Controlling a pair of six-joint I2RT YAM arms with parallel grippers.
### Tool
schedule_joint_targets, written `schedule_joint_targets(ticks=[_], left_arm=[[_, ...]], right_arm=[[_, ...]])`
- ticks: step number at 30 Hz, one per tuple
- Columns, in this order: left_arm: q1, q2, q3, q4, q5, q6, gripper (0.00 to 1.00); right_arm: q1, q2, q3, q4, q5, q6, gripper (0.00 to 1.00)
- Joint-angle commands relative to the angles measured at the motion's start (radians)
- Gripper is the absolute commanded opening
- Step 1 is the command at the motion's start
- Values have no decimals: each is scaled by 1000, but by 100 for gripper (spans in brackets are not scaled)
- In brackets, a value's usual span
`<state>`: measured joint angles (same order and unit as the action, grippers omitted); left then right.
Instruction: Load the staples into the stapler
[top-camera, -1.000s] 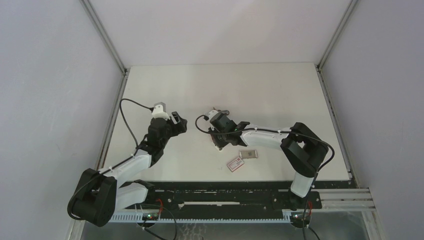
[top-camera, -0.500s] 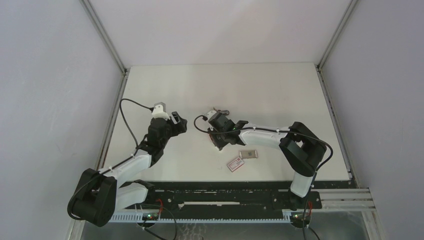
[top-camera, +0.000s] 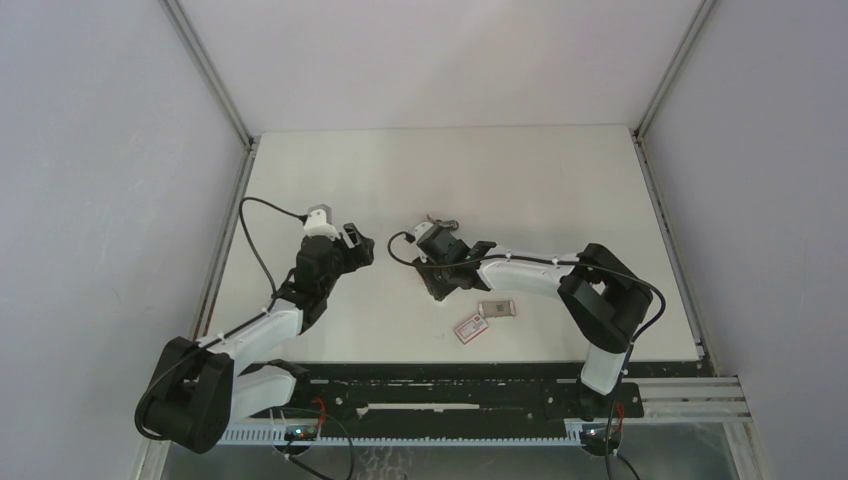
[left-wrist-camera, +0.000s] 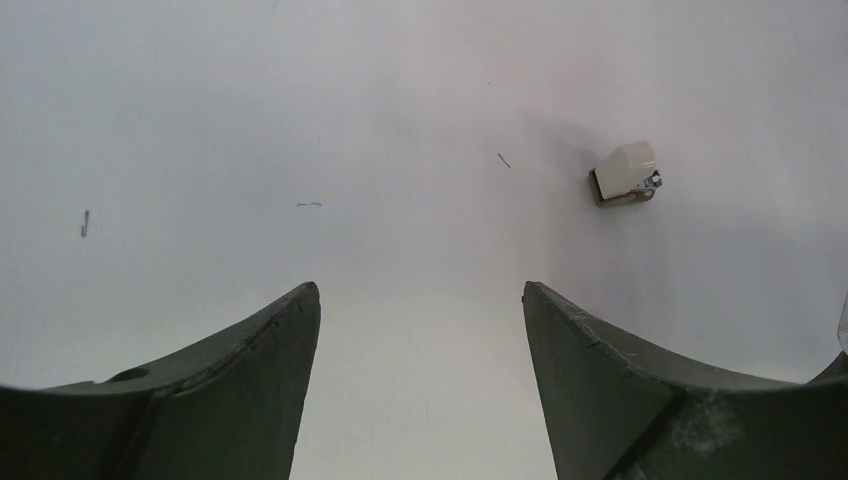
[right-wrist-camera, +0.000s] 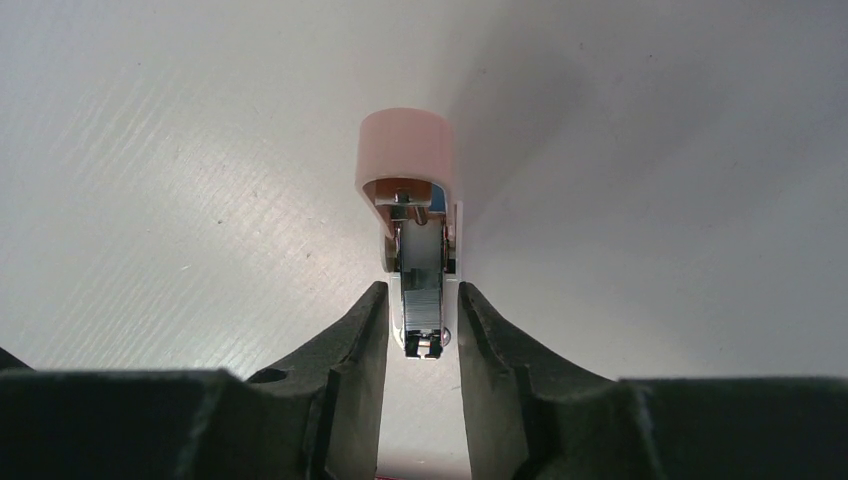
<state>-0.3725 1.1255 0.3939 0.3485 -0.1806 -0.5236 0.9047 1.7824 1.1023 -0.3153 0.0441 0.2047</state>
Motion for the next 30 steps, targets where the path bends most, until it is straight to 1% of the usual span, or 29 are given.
schedule_joint_targets(ticks=[1,8,10,17,22,30], left_arm=[[4,-9,1,17,-8,-1,79],[3,-5,3,17,-6,-1,79],[3,-4,4,17,-5,-2,79],[4,-2,3,18,-4,-4,79],[4,4,6,20,-1,-4,79],[3,6,6,21,1,-6,79]], right_arm=[[10,-9,27,1,1,-1,32],[11,-59,-2,31,1,6,40],[10,-79,-15,40,2,11,40],[-8,-121,-46,69,-5,32,37],[-23,-108,-51,75,-21,38,34],[-40,-85,-50,82,-28,41,32]])
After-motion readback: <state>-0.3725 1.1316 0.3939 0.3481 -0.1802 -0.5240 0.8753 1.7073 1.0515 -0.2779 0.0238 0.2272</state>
